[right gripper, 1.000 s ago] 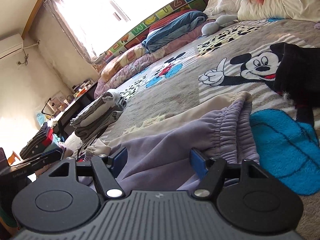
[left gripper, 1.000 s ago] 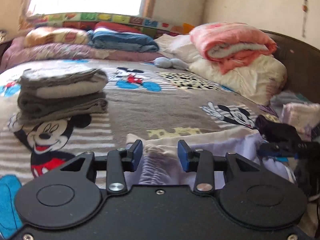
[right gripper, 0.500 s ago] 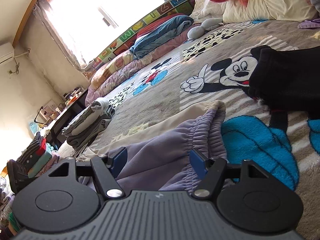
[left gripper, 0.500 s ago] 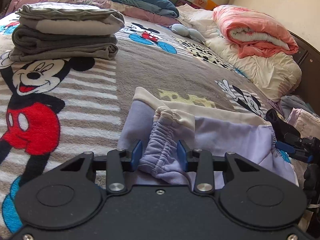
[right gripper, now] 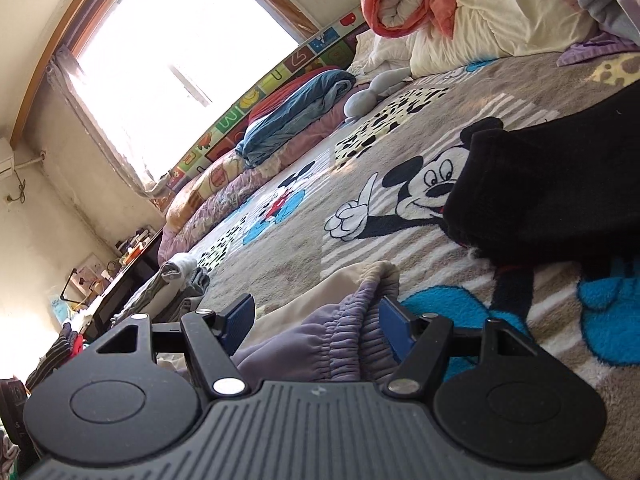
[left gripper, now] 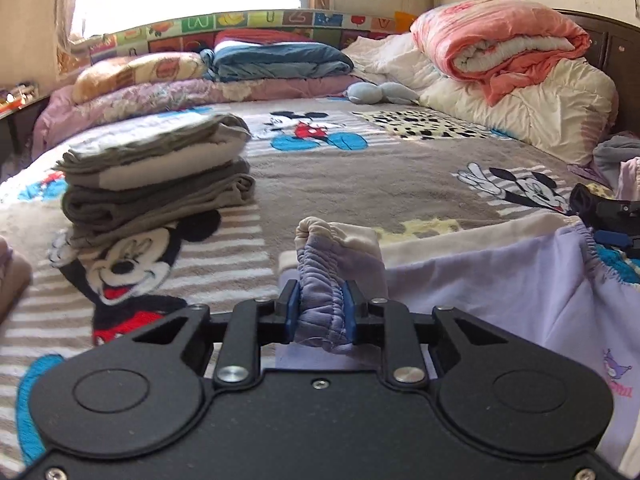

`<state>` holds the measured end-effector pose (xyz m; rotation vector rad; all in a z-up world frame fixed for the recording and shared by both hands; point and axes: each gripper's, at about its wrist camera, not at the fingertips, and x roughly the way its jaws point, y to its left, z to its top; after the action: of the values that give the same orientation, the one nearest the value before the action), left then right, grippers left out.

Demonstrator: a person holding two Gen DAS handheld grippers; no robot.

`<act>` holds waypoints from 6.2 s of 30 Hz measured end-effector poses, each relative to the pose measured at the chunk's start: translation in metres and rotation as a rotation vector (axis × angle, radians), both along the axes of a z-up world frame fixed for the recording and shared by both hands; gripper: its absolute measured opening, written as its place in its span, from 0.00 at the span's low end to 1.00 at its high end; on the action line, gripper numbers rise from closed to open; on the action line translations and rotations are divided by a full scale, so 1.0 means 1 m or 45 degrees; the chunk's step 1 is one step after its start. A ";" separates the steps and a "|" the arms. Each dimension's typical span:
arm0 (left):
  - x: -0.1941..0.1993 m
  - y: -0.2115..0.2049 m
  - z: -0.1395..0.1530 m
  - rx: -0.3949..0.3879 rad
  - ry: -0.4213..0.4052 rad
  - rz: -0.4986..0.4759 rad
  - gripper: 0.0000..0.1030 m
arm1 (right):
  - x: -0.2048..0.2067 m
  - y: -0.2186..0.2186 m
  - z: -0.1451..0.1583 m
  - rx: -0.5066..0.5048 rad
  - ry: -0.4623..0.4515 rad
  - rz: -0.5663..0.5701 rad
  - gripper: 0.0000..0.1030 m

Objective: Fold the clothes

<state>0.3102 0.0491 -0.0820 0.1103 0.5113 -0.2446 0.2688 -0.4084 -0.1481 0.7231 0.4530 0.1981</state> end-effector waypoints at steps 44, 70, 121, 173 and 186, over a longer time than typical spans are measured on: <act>0.033 0.102 -0.037 0.134 0.222 0.601 0.66 | -0.001 0.002 -0.002 -0.120 0.123 0.228 0.48; 0.035 0.103 -0.041 0.163 0.216 0.666 0.76 | -0.027 -0.022 -0.005 -0.090 0.215 0.196 0.09; 0.022 0.084 -0.021 0.086 0.193 0.421 0.74 | -0.008 0.044 0.018 -0.687 0.108 0.351 0.25; -0.177 0.105 -0.004 -0.252 0.015 0.442 0.15 | -0.093 -0.014 -0.010 -0.092 0.008 0.221 0.10; -0.186 0.141 -0.008 -0.530 -0.039 0.623 0.15 | -0.106 -0.022 -0.010 -0.104 0.037 0.185 0.09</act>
<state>0.1242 0.1897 -0.0901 -0.4130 0.4334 0.1330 0.1630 -0.4307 -0.1582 0.6141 0.5391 0.3037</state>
